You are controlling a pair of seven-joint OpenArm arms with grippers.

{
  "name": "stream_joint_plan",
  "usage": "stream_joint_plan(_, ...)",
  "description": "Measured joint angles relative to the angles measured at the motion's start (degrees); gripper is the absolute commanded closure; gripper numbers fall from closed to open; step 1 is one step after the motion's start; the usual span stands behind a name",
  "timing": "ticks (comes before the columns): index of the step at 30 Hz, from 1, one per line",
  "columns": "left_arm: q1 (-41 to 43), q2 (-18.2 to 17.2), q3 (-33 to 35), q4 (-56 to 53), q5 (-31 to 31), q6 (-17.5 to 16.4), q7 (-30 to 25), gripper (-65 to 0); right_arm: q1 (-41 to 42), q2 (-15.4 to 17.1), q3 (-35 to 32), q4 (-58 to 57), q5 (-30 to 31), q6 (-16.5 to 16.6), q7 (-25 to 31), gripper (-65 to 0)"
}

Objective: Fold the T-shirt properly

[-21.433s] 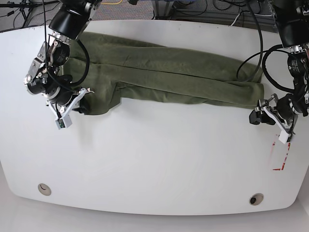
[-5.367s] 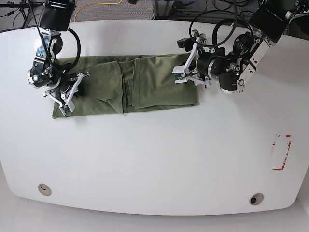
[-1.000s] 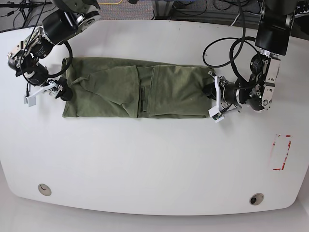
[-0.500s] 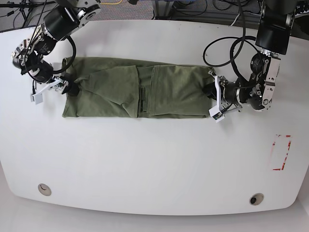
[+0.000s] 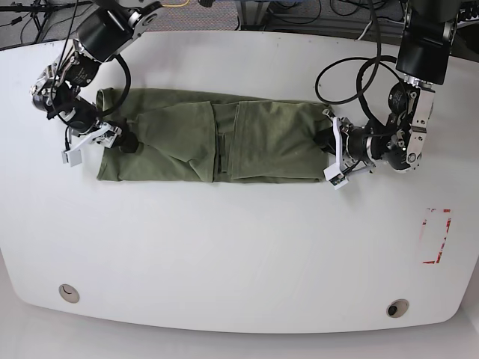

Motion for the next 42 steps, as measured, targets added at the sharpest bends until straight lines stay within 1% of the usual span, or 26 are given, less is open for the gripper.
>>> stream_joint_plan(4,0.1,0.0,0.0,0.0,0.0,0.0,0.0,-5.1,-0.2,0.3,-2.3,0.0,-0.3,0.0,0.0,-44.7)
stream_joint_plan(7,0.1,0.0,0.0,0.0,0.1,0.0,0.0,-5.1,-0.2,0.3,-4.1,0.0,-0.8,0.1,0.5,-40.3)
stream_joint_plan(13,0.1,0.0,0.0,0.0,0.0,0.0,0.0,-5.1,-0.3,0.0,-5.7,-0.2,-1.4,0.2,2.1,-28.7)
stream_joint_plan(17,0.1,0.0,0.0,0.0,0.1,0.0,0.0,-5.1,-0.8,0.4,-7.4,-0.2,-2.1,0.2,3.1,-17.1)
stream_joint_plan(19,0.1,0.0,0.0,0.0,0.1,0.0,0.0,-5.1,-0.8,0.6,-8.4,-0.3,-2.9,0.2,3.3,-10.1)
stream_joint_plan(20,0.1,0.0,0.0,0.0,0.1,0.0,0.0,-5.1,-0.8,0.8,-8.9,-0.3,-2.8,0.2,3.5,-8.1)
stream_joint_plan(22,0.1,0.0,0.0,0.0,0.0,0.0,0.0,-5.1,-0.8,1.2,-9.9,-0.5,-2.8,0.2,3.8,-0.8)
stream_joint_plan(27,0.1,0.0,0.0,0.0,0.1,0.0,0.0,-5.1,-0.8,2.4,-11.8,0.0,-2.7,0.1,5.4,0.0)
stream_joint_plan(31,0.1,0.1,0.0,0.1,0.9,-0.1,-0.2,-5.1,-1.3,2.4,-12.1,3.6,-2.8,0.1,5.3,0.0)
stream_joint_plan(34,-0.1,0.2,1.2,0.4,2.8,-0.5,-0.4,-5.1,-1.9,2.3,-12.2,7.8,-1.9,0.1,5.3,0.0)
stream_joint_plan(36,-0.7,0.2,3.2,0.7,4.2,-0.5,-0.8,-5.1,-2.4,2.3,-12.3,10.4,-1.6,0.1,5.3,0.0)
stream_joint_plan(39,-1.4,1.6,4.8,0.8,6.7,-0.4,-0.9,-5.1,-3.0,2.6,-13.8,13.8,-1.8,0.1,3.7,0.0)
stream_joint_plan(42,-1.6,3.0,4.9,1.0,9.5,-0.4,-1.1,-5.1,-3.8,2.7,-16.2,16.9,-2.6,0.1,2.4,0.0)
